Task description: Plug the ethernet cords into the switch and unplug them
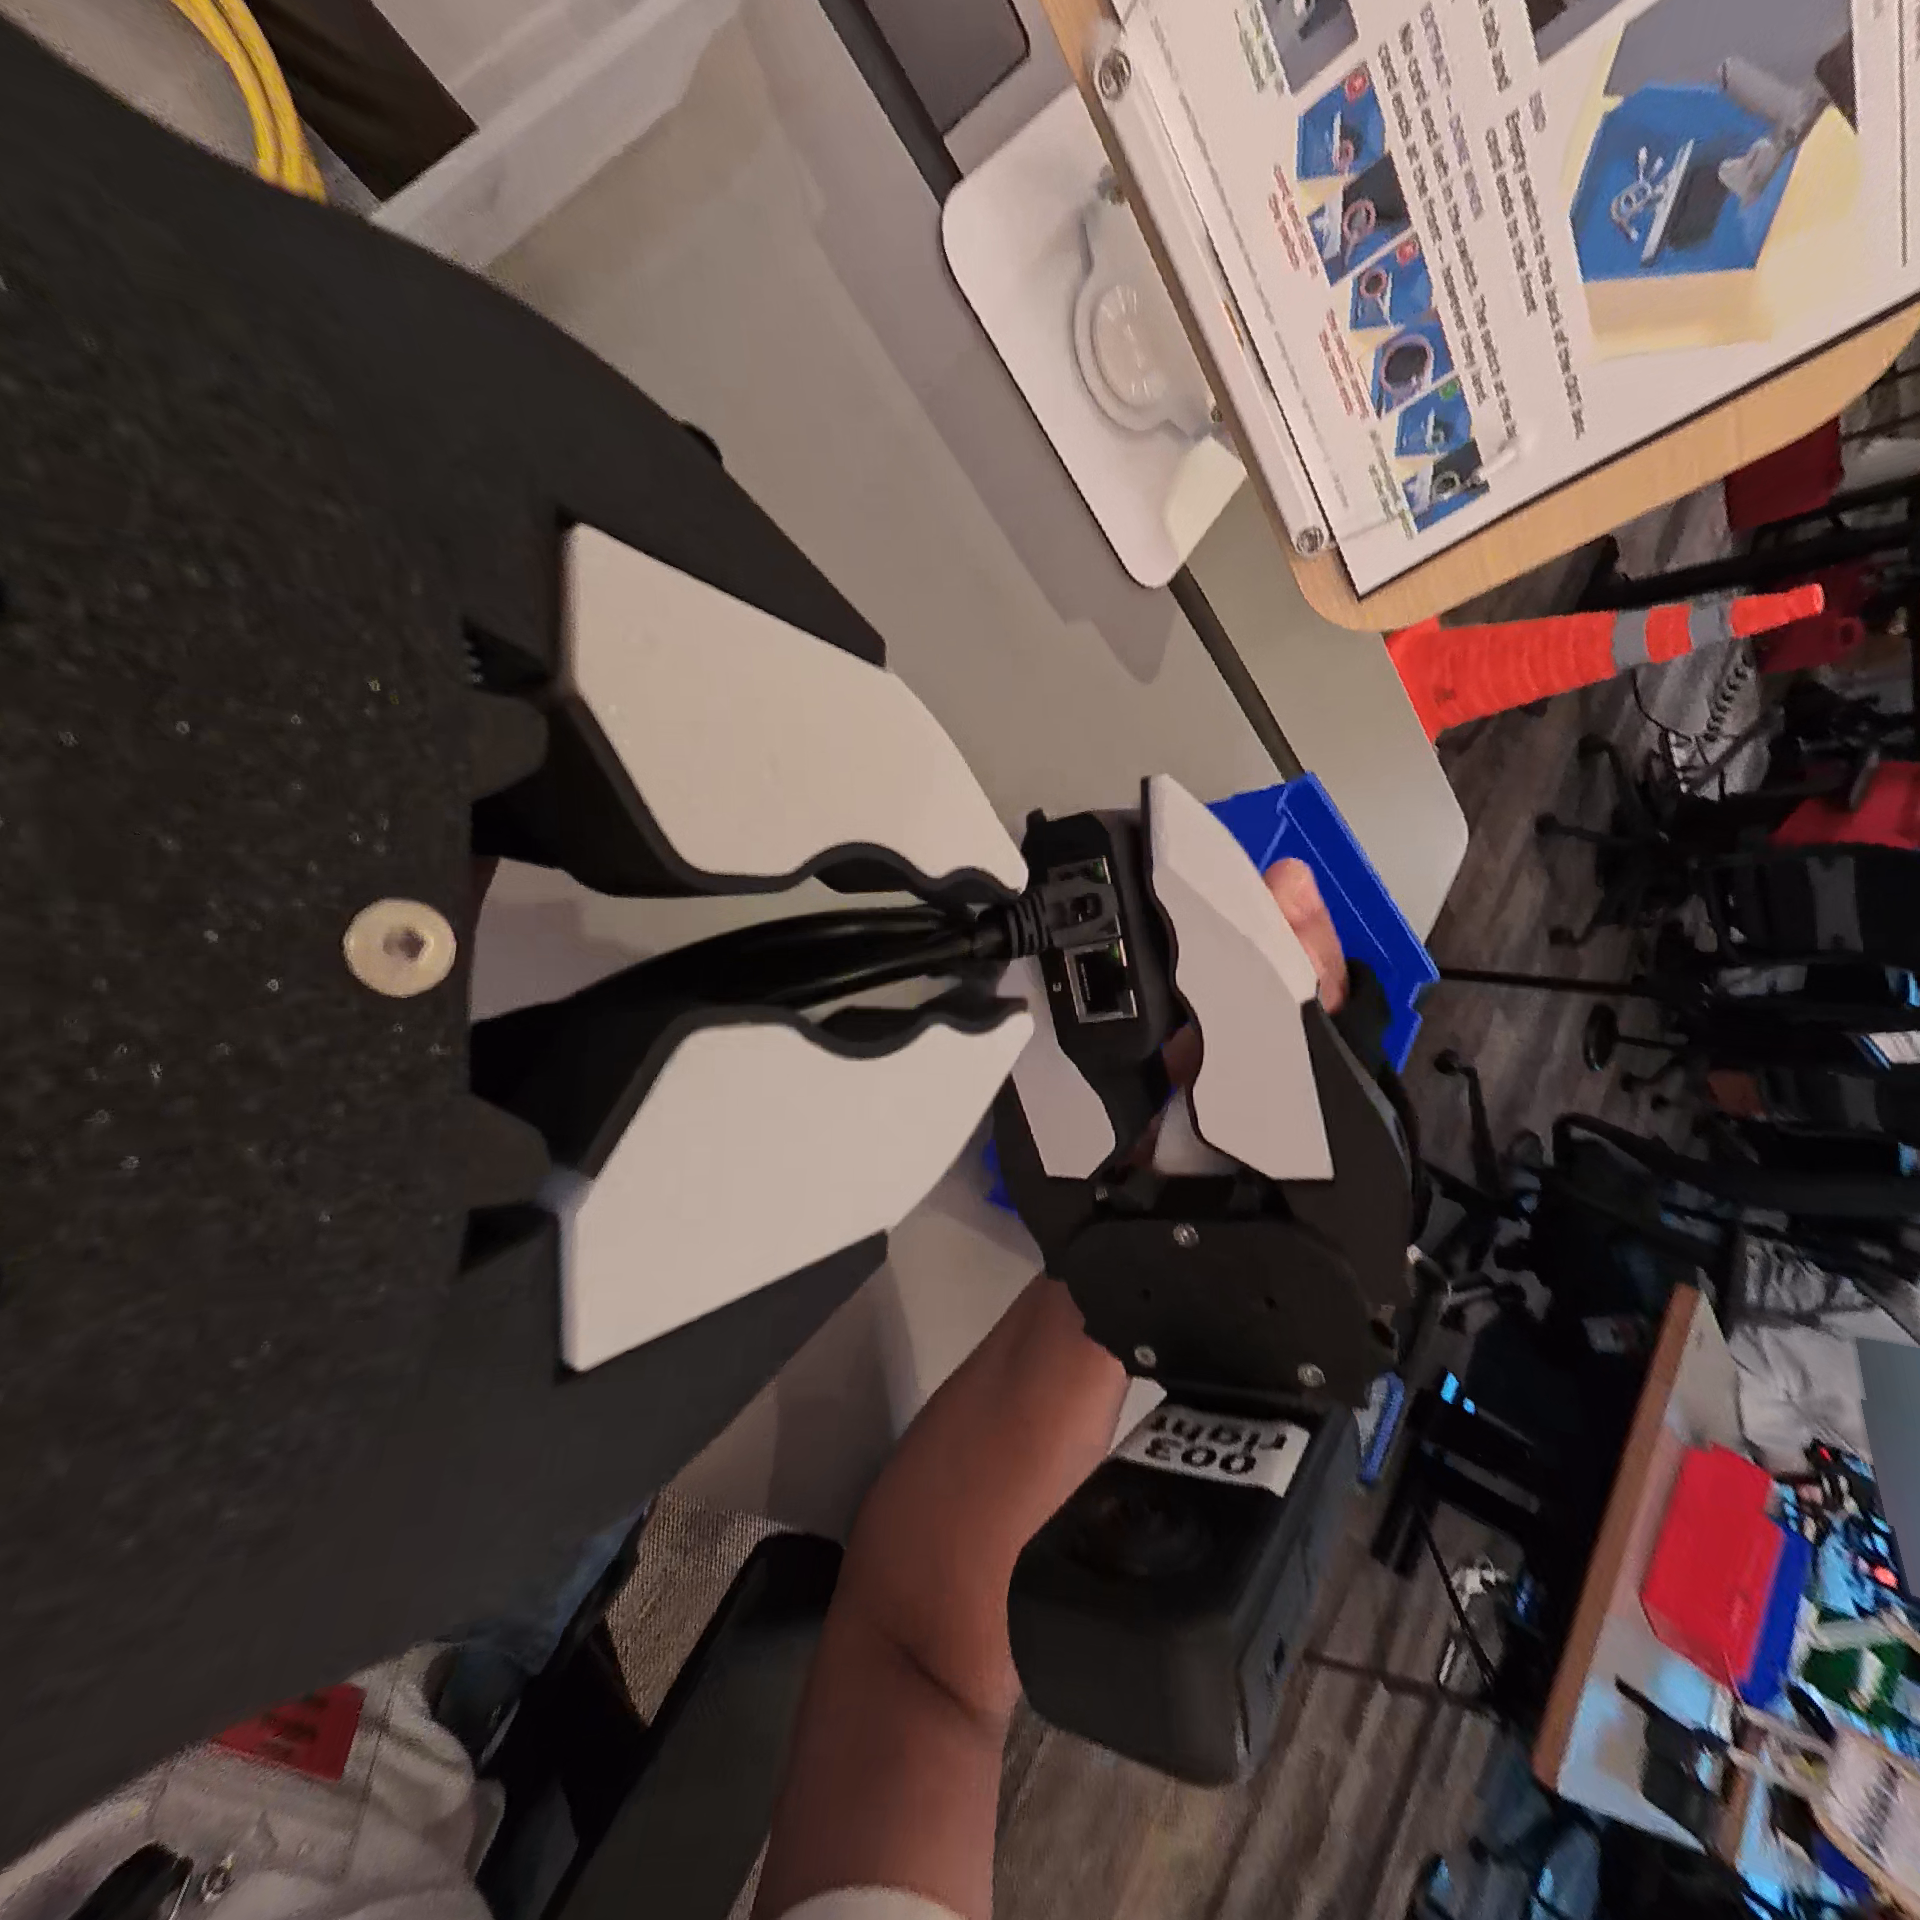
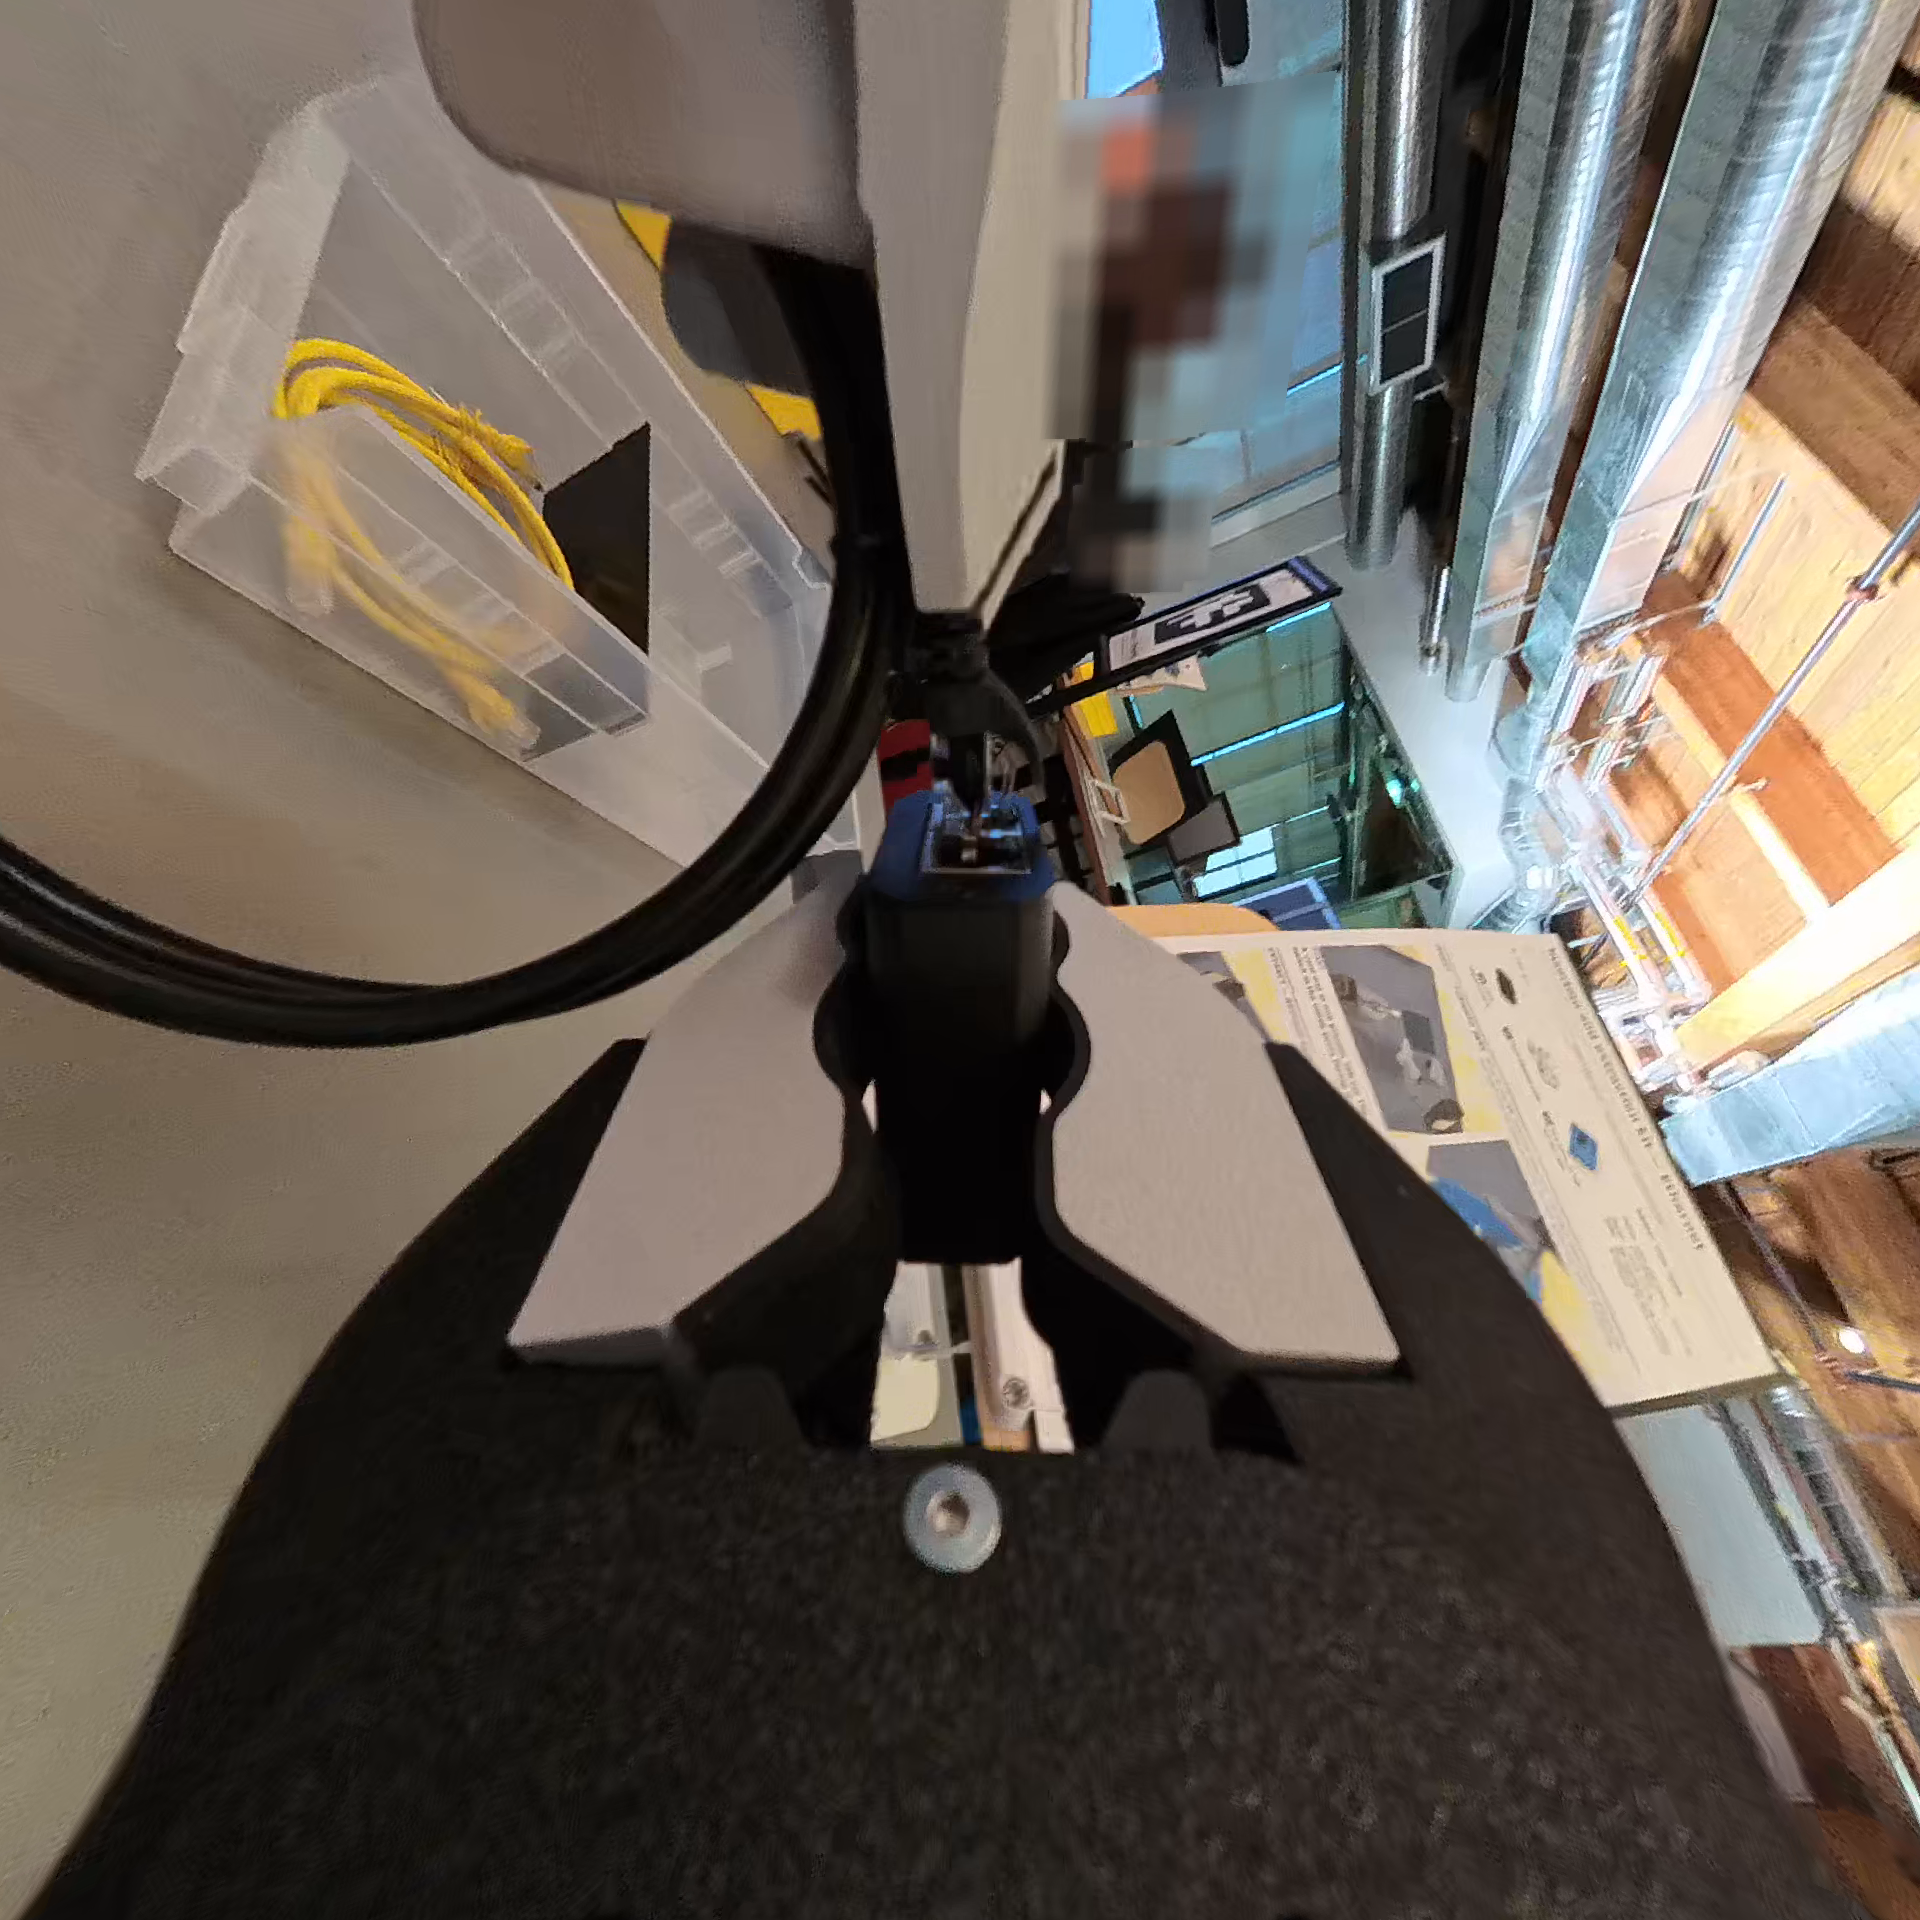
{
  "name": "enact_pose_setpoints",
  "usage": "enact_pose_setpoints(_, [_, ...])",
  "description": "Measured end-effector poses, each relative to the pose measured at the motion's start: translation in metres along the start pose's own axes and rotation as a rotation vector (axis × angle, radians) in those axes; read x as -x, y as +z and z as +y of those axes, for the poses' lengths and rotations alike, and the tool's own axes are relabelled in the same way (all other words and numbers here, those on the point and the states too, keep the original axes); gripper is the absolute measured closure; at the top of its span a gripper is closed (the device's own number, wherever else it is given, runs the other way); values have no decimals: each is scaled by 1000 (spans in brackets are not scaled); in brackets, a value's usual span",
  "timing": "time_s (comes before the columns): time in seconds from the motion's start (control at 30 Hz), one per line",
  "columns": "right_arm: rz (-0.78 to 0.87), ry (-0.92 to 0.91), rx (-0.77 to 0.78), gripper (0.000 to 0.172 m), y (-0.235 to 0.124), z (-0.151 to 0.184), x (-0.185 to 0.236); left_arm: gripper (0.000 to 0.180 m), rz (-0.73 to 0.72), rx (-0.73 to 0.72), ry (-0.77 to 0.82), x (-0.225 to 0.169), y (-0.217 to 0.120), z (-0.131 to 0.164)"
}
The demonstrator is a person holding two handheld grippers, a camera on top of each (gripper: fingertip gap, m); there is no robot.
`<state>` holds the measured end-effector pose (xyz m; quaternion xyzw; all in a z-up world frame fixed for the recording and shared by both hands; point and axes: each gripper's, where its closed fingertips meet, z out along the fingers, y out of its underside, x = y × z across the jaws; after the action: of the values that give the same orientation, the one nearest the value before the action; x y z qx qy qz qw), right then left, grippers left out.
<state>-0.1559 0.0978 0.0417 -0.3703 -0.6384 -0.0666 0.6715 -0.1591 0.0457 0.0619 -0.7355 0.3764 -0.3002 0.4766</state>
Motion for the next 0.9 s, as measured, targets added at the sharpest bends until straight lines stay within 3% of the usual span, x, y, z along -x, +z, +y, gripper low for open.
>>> enact_pose_setpoints(0.17, [24,-13,-37,146,-8,-3,-7,139,-50,-16,45,-4,-10,-7])
enact_pose_setpoints(0.4, [54,-64,-51,146,-11,-14,-8,156,-59,13,-8,-1,-3,4])
enact_pose_setpoints(0.47, [48,-59,-57,146,-11,-16,-7,170,-33,-29,-22,-4,-3,0])
enact_pose_setpoints(0.67, [41,-33,-78,146,-11,-14,-6,171,-109,-27,81,-4,-2,-1])
enact_pose_setpoints(0.9, [27,-24,-73,147,-9,-16,-1,171,-55,-33,47,-2,-2,3])
